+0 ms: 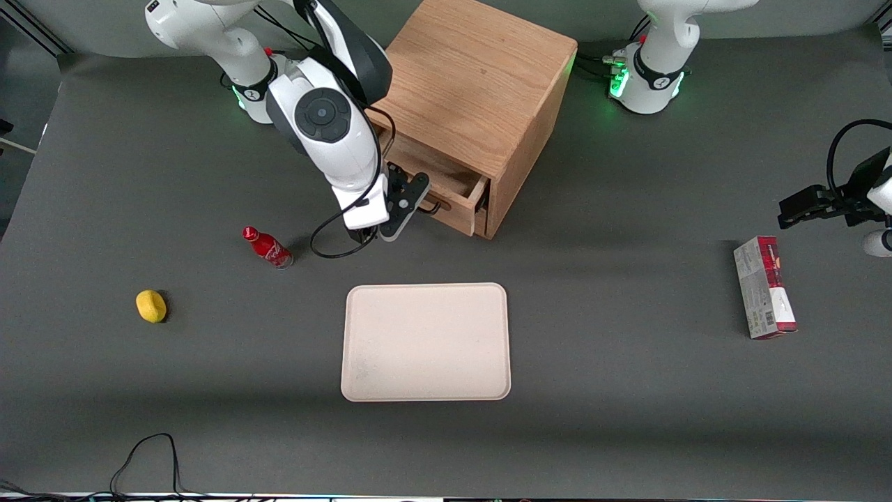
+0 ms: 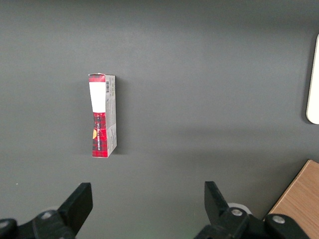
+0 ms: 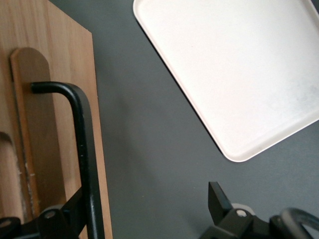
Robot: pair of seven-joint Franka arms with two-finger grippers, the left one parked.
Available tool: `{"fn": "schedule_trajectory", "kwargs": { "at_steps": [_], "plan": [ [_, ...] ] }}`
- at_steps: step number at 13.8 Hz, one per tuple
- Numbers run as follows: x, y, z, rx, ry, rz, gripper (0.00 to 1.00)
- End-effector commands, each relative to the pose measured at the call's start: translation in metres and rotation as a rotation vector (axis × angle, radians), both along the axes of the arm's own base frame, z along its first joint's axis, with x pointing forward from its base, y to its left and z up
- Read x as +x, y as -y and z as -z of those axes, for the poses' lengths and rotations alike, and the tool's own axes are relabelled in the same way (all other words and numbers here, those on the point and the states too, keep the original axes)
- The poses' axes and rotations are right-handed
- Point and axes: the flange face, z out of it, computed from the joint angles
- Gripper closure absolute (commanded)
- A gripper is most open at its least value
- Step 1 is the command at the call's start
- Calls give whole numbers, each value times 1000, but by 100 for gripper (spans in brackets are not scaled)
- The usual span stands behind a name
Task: Open upper drawer
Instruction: 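Pull the handle outward with the right gripper, sliding the drawer open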
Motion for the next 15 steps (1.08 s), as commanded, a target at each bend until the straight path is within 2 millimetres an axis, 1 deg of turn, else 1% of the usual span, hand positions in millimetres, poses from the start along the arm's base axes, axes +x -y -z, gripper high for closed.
{"fn": "schedule_trajectory", "kwargs": {
  "at_steps": [1,2,4,5,7,8,10,12,13,15],
  "plan": [
    [20,4,-2,-10,25,-20,0],
    [26,2,-3,-13,35,-34,0],
    [40,18,0,-15,35,-17,0],
    [43,20,-2,-13,39,-12,0],
    [54,30,3,-15,36,11,0],
    [58,32,5,-16,35,17,0],
    [72,44,7,-18,34,35,0],
    [85,50,8,-14,37,4,0],
    [94,58,7,-13,39,20,0],
    [101,63,6,-17,35,30,0]
  ]
}}
